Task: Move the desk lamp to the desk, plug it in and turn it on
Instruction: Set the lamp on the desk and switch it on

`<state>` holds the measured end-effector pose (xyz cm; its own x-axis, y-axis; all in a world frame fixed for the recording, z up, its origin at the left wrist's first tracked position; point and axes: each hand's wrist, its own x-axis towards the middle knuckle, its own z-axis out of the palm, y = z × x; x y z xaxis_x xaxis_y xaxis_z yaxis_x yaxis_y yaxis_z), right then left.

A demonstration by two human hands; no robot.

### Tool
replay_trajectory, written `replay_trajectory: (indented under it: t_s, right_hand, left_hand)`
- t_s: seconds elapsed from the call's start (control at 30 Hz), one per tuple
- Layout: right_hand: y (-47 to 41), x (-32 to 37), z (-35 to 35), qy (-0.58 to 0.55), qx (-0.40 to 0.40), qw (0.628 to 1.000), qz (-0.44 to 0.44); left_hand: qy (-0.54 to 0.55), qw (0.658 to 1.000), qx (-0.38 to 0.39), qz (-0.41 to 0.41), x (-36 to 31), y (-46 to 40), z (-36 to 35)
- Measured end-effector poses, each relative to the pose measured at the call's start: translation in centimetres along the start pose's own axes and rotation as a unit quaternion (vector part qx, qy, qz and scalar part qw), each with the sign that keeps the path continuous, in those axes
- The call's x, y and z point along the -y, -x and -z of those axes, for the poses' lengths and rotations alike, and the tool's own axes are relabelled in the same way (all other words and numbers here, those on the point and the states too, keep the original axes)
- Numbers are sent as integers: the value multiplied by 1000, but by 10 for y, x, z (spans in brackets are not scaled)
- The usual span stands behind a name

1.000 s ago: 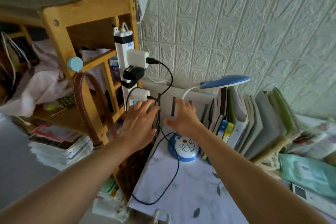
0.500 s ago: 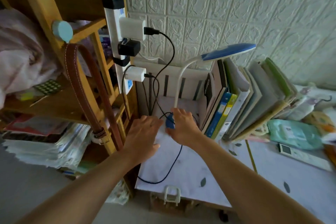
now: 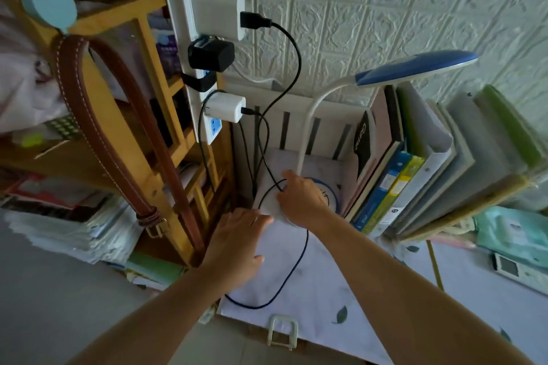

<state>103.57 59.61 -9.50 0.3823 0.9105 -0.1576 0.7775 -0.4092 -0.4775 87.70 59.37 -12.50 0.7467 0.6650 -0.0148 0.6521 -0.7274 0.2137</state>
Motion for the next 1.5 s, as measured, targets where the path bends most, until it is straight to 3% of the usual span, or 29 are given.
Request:
replay_trajectory:
  t_s: [0.13,0.33,0.5,0.67,0.87,1.1,1.4,1.5]
  right_hand:
    - [-11,-2,-1,13,39,999,9]
    - [-11,9,5,-58,26,997,36]
    - [-11,33,12,-102,69,991,55]
    - [-12,46,3,-225,64,972,20]
    - [-17,62,-8,-337,49,940,10]
    - [-20,52,-27,-262,33,965,0]
    - [-25,40,-39,-258,8,966,6]
    - [-25,37,-41,-249,32,968,3]
  left_hand:
    - [20,1000,-1,3,-3,-2,-5]
    - [8,1000,3,-9,-16,-8,-4]
    - [-18,999,-7,38,-11,-11,4]
    - [-18,994,-22,110,12,-3,10]
    - [-22,994,21,105,29,11,-10]
    - [-43,988,69,130,41,17,-40]
    - [20,992,33,124,46,-2,-44]
    - [14,991,38,127,45,-6,-46]
